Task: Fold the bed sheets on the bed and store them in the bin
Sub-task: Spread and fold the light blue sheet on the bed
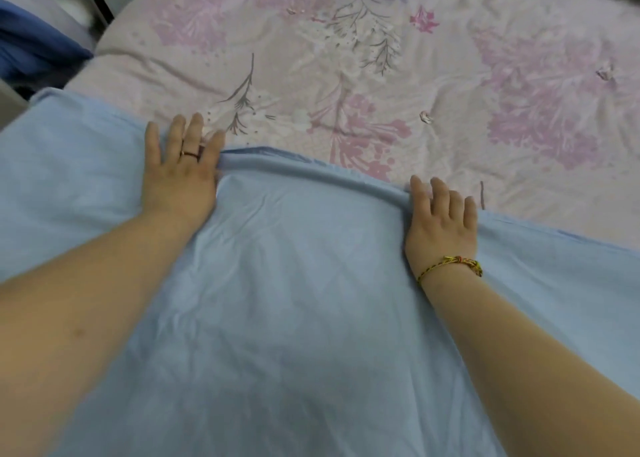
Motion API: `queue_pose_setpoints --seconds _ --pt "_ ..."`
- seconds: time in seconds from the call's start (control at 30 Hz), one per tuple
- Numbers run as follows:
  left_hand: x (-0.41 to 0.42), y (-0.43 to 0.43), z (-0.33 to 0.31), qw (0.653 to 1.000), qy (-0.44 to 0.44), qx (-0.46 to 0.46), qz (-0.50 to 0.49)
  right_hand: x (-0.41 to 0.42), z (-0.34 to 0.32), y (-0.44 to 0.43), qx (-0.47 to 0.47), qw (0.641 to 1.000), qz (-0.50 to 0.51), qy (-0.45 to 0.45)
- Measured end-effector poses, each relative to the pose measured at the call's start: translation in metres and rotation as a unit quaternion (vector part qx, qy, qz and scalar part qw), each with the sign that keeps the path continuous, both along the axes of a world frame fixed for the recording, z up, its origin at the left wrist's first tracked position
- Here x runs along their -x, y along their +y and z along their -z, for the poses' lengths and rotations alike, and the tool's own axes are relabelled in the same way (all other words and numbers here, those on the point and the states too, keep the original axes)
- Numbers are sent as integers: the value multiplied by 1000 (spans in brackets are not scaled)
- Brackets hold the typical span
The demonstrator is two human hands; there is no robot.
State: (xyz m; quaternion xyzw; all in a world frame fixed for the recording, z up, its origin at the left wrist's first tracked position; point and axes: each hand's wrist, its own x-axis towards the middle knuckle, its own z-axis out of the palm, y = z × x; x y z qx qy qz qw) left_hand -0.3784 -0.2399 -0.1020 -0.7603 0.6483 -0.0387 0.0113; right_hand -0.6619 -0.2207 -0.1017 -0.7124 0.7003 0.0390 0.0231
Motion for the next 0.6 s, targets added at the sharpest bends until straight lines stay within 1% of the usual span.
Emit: queue_pose_setpoints --seconds 0.07,0.1,0.13,0.17,0.2,0.23,0.3,0.33,0.37,0.43,0.6 --pt "-4 16 5 998 36 26 -39 -4 -3 2 -1 1000 -9 14" --pt "-6 26 6 995 58 45 -64 -8 0 5 27 999 -25 16" --pt "-12 39 8 991 75 61 -88 -19 5 14 78 995 -58 14" --pt "-20 53 9 987 93 71 -110 -33 14 26 83 993 -80 -23" --pt "-29 69 10 983 104 66 -136 -50 18 39 50 990 -113 -72" --pt "-38 83 12 979 114 54 -162 -65 21 52 22 987 -133 -93" --pt "-54 106 15 971 117 10 -207 -89 19 66 -49 985 -131 -105" --pt "-58 109 17 971 118 -6 -209 -94 18 67 -43 984 -126 -115" --pt "-60 110 19 971 119 -15 -205 -94 20 66 -68 985 -119 -108" --pt "-60 108 25 975 105 -20 -195 -94 26 54 -53 985 -126 -103" --pt "-62 106 41 975 91 0 -203 -101 36 40 -27 986 -124 -104"
